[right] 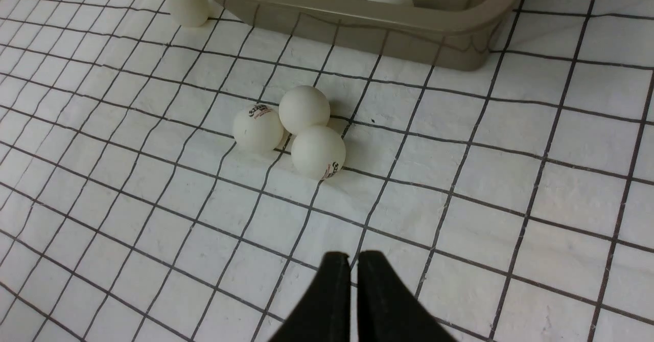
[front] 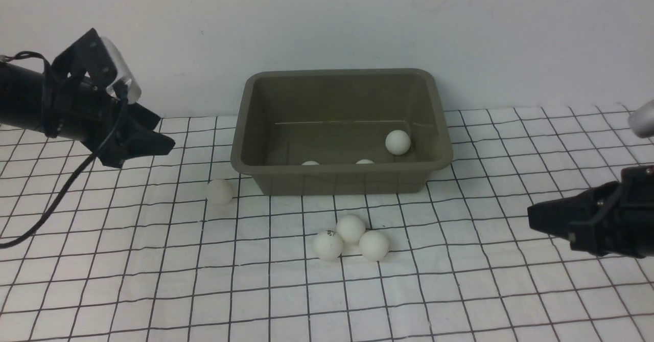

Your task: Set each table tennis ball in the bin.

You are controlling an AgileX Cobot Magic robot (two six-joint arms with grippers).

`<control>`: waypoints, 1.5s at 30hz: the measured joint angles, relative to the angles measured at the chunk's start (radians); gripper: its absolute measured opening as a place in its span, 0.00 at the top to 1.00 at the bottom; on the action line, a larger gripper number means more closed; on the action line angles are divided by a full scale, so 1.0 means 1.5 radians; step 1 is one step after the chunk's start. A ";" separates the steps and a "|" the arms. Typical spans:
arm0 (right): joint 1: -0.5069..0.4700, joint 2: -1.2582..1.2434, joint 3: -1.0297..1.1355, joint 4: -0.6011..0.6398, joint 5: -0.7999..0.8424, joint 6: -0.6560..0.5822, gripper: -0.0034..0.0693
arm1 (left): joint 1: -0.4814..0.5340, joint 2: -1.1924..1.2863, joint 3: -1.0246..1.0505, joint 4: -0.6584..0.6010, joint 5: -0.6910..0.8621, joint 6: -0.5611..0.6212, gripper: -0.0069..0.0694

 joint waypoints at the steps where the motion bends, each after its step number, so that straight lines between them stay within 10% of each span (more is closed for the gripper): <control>1: 0.000 0.000 0.000 0.000 0.001 0.000 0.94 | -0.002 0.008 0.000 -0.003 0.000 0.023 0.38; 14: 0.000 0.000 0.000 0.000 0.001 -0.002 0.94 | -0.016 0.100 0.001 -0.098 0.002 0.178 0.38; 45: 0.000 0.000 0.000 0.000 0.001 -0.002 0.94 | -0.029 0.183 0.001 -0.199 -0.004 0.189 0.27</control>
